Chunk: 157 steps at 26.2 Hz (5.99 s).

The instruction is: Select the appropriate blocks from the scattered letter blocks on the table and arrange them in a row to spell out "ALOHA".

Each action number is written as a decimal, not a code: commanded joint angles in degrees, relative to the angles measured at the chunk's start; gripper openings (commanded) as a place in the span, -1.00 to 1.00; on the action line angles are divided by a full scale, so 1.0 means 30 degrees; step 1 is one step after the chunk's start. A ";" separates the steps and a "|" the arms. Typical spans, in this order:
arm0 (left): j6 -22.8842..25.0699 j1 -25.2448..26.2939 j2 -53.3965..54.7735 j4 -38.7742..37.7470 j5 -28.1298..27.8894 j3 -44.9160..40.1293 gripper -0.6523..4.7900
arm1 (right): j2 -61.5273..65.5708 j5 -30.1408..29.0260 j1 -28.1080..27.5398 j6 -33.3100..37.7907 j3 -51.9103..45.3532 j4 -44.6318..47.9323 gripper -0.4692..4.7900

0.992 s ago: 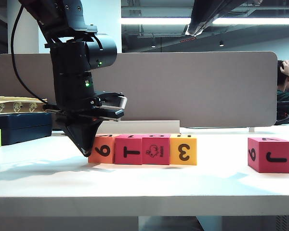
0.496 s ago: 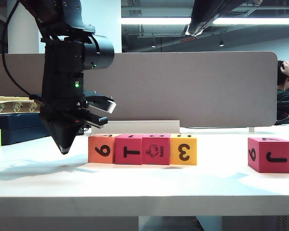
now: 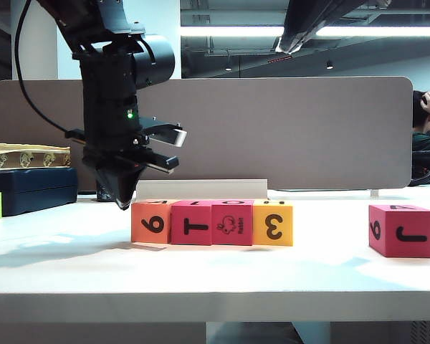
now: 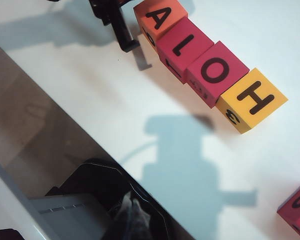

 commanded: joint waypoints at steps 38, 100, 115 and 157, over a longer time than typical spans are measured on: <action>-0.0940 0.0000 -0.5559 -0.5792 0.9930 0.5850 -0.78 | 0.2310 0.1887 -0.5617 0.0306 0.0051 -0.0831 -0.78; -0.0809 0.0000 -0.6543 -0.6492 1.2254 0.5887 -0.78 | 0.8517 0.0743 -0.8276 0.2149 0.0036 0.0007 0.18; -0.0809 0.0000 -0.6543 -0.6513 1.2254 0.5887 -0.78 | 0.8648 0.0306 -0.7096 0.2317 0.0044 0.3300 0.19; -0.0794 0.0000 -0.6543 -0.6506 1.2254 0.5887 -0.78 | 0.9908 0.1392 -0.7373 -0.0029 0.4211 -0.1996 -0.68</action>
